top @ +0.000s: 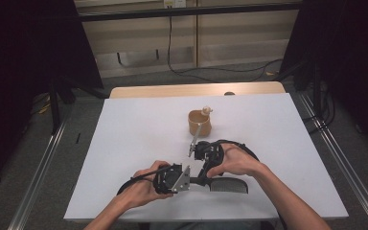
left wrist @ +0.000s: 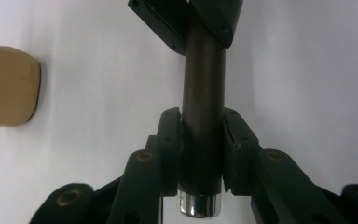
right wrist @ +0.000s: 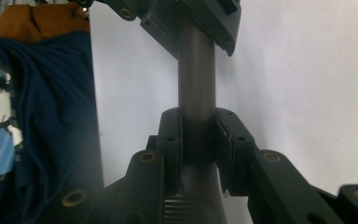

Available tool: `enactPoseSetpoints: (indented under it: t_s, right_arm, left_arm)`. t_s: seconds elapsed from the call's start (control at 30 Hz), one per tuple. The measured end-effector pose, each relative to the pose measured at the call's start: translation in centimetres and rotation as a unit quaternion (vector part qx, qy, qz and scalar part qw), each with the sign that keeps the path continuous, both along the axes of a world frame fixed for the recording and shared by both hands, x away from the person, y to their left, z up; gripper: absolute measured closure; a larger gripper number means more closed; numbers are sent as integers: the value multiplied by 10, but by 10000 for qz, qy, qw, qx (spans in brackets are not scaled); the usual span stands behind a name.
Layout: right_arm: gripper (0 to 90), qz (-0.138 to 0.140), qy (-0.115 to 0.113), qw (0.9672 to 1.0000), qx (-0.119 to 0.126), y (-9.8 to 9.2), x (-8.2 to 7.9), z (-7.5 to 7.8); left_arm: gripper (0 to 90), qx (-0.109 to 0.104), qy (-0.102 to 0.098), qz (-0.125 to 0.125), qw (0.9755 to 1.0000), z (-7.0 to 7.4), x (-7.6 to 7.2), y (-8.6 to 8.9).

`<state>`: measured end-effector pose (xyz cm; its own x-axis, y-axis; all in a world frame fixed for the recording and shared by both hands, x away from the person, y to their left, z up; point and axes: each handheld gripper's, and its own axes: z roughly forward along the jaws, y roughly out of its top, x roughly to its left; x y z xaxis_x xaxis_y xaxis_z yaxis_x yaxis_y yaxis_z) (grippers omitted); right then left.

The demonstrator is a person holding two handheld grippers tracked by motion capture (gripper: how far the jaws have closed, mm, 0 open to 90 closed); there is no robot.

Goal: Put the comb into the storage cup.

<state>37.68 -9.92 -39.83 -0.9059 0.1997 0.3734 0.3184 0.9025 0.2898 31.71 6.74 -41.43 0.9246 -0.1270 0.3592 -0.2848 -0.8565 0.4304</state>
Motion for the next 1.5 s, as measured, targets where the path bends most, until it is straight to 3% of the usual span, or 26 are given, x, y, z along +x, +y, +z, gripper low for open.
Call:
enactPoseSetpoints:
  t_s: [0.17, 0.4, 0.53, 0.73, 0.83, 1.0, 1.03, 1.1, 1.17, 1.23, 1.5]
  right_arm:
    - [723, -57, 17, 10000, -28, -1, 1, 3]
    - [705, -162, 44, 9999, 3, -3, 5, 5]
    - [682, -269, 50, 9996, 73, -6, 6, 7]
    - [519, -459, -10, 9985, 296, -12, 6, 14]
    - [427, -611, -141, 9966, 540, -18, 7, 21]
    - [300, -890, -442, 9912, 871, -29, 8, 30]
    - [280, -994, -497, 9896, 916, -31, 7, 31]
    - [227, -1136, -654, 9864, 995, -37, 8, 34]
    - [170, -1294, -805, 9823, 1090, -42, 8, 36]
    - [126, -1444, -898, 9794, 1093, -47, 7, 37]
    - [42, -1676, -1278, 9660, 1495, -68, -1, 42]
  left_arm:
    - [723, -64, 125, 48, 9999, 1, 2, 0]
    - [728, -130, -80, 127, 9998, 0, 0, 1]
    - [728, -178, 13, 155, 9997, 2, 3, 2]
    - [728, -254, 142, 301, 9991, 0, 8, 8]
    - [728, -287, 229, 386, 9986, 0, 11, 12]
    - [728, -467, 312, 509, 9971, 1, 13, 17]
    - [728, -504, 245, 524, 9971, 2, 13, 18]
    - [728, -583, 408, 534, 9960, 2, 14, 20]
    - [728, -732, 462, 614, 9944, 0, 11, 21]
    - [727, -752, 537, 599, 9939, 0, 11, 22]
    - [728, -874, 706, 630, 9917, -1, 13, 28]
